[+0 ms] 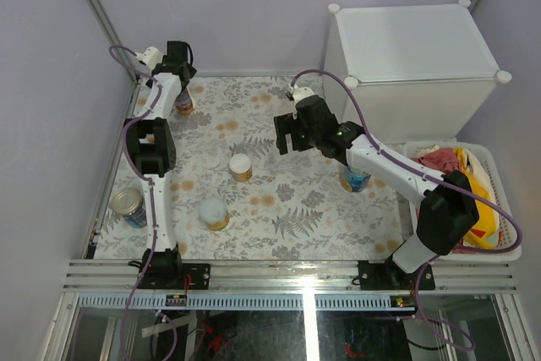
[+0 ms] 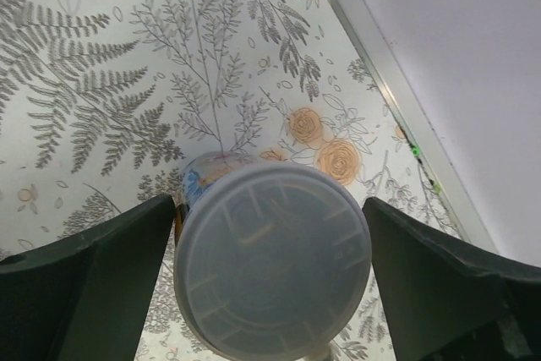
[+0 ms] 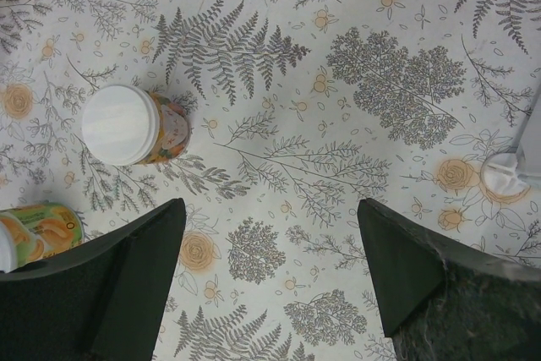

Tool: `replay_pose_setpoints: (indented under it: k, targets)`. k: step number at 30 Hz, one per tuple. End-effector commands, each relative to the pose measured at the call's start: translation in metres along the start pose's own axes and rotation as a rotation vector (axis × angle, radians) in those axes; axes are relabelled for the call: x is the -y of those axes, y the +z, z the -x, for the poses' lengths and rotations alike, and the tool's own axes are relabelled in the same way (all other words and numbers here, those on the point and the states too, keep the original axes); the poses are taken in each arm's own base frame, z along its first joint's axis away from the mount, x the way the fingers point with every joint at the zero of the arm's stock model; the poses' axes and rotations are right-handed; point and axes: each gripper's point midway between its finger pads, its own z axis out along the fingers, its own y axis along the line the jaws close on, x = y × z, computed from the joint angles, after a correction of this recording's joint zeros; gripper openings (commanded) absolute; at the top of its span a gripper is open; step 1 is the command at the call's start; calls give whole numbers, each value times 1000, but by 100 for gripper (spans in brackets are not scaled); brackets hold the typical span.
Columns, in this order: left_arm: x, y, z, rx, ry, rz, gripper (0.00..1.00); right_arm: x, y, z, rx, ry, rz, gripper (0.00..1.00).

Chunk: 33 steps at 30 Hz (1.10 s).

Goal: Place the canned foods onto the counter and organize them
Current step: Pick up the canned food from the center of the board.

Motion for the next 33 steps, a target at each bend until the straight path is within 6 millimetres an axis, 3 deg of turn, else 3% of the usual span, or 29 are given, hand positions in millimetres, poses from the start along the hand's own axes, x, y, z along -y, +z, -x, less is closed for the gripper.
replay_pose_setpoints:
  k: [1, 7, 9, 13, 17, 23, 33]
  targets:
    - [21, -5, 12, 8, -32, -110, 88, -5, -5, 27, 65, -4, 28, 89]
    - [21, -12, -4, -55, 3, -168, 64, -4, -8, 25, 68, -1, 28, 89]
    - [23, -16, -7, -72, 20, -191, 53, -3, -10, 26, 75, -2, 22, 89]
    - [27, -29, -12, -86, 83, -232, 20, -3, -12, 28, 82, 0, 24, 89]
    - [38, -44, -19, -94, 173, -282, 1, -2, -15, 29, 88, 2, 19, 88]
    - [60, -78, -33, -82, 330, -372, 0, 8, -24, 35, 112, 4, -35, 88]
    - [104, -157, -74, -41, 489, -526, 0, 30, -53, 64, 192, 24, -143, 88]
